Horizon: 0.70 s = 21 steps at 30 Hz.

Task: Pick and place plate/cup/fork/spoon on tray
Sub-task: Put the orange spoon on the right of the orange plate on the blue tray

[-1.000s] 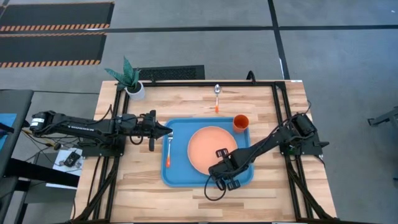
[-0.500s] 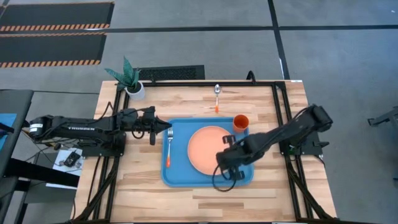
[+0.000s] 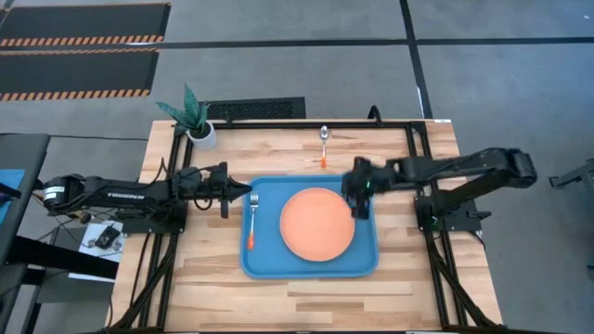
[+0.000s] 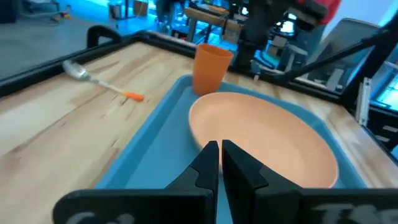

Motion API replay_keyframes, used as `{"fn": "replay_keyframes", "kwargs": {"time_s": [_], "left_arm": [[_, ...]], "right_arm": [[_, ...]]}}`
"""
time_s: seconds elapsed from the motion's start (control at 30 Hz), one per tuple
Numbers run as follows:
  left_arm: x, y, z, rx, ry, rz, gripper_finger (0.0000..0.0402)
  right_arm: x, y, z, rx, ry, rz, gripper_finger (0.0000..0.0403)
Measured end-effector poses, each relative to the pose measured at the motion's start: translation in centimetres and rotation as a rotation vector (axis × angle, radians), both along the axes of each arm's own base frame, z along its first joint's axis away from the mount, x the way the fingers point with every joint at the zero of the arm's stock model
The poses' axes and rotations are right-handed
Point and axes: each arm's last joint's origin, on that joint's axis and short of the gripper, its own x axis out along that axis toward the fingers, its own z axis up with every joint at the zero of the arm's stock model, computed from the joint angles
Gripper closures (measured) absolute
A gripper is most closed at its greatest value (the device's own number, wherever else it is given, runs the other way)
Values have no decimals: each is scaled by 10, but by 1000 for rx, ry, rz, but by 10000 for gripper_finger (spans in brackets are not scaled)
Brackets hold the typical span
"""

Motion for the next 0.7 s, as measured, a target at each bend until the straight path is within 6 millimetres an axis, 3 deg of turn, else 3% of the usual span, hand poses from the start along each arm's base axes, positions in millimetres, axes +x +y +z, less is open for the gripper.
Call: {"fn": "replay_keyframes", "kwargs": {"time_s": [0.23, 0.4, 0.7], "left_arm": [[-4, 5, -6, -19, 13, 54, 395], [-4, 6, -6, -7, 15, 56, 395], [-5, 7, -6, -3, 17, 102, 395]], "right_arm": [[-19, -79, -6, 47, -146, -156, 394], [-26, -128, -22, 98, -186, -251, 392], [-18, -186, -60, 181, -254, -339, 390]]}}
